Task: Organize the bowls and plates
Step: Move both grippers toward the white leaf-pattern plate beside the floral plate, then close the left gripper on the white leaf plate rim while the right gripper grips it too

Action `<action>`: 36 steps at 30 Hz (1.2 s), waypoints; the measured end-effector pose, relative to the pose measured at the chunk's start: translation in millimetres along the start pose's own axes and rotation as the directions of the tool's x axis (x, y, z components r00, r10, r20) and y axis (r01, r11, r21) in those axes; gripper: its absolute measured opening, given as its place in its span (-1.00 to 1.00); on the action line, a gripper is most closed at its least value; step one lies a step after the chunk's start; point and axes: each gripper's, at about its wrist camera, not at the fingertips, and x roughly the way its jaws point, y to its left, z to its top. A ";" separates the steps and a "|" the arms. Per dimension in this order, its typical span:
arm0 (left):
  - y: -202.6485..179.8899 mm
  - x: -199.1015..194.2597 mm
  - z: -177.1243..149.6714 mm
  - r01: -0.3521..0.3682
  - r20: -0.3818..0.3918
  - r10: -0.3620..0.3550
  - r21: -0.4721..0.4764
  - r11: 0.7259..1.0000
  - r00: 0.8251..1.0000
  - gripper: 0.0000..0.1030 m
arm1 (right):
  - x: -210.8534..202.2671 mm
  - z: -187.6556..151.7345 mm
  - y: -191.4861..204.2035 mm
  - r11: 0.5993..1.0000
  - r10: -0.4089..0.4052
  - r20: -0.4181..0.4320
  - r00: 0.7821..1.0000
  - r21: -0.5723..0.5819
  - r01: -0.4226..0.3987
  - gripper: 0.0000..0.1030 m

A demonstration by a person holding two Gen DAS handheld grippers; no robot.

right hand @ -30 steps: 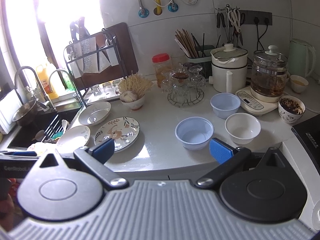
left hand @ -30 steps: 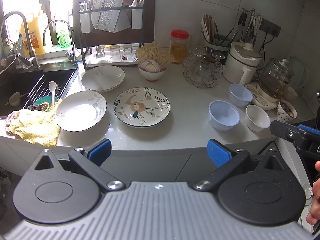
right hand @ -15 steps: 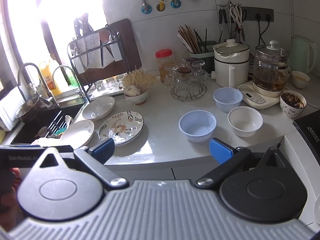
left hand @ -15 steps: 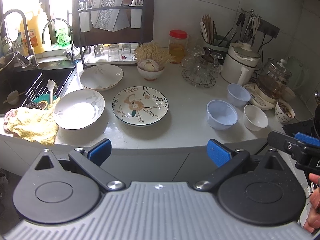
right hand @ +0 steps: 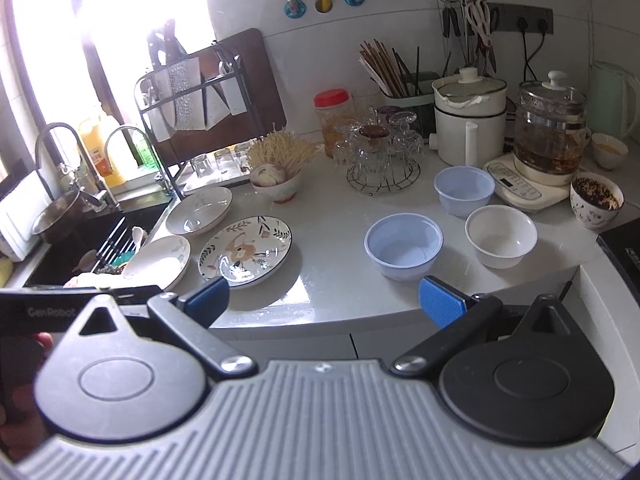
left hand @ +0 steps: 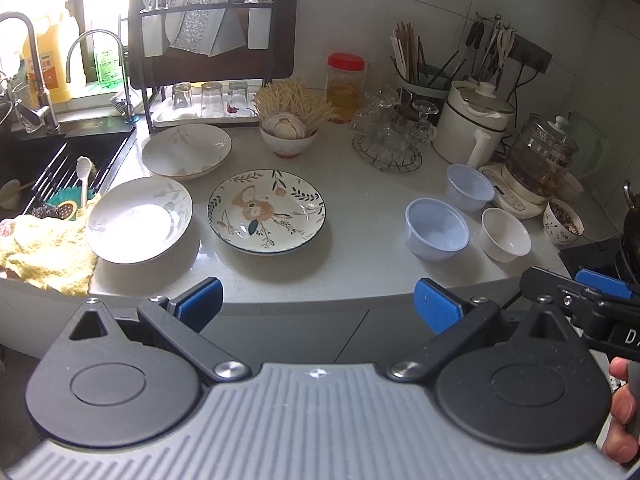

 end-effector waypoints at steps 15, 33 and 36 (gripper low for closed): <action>44.9 26.3 46.4 0.052 -0.061 -0.052 0.005 0.999 0.997 1.00 | 31.4 16.4 33.8 0.998 -0.034 -0.009 0.999 0.057 0.034 1.00; 143.4 79.8 95.5 0.105 -0.076 -0.103 0.021 0.994 0.992 1.00 | 90.9 34.9 111.2 0.995 -0.049 -0.026 0.998 0.089 0.051 1.00; 163.5 89.3 100.5 0.121 -0.077 -0.119 0.024 0.992 0.990 1.00 | 103.1 36.2 126.4 0.994 -0.060 -0.031 0.998 0.089 0.063 1.00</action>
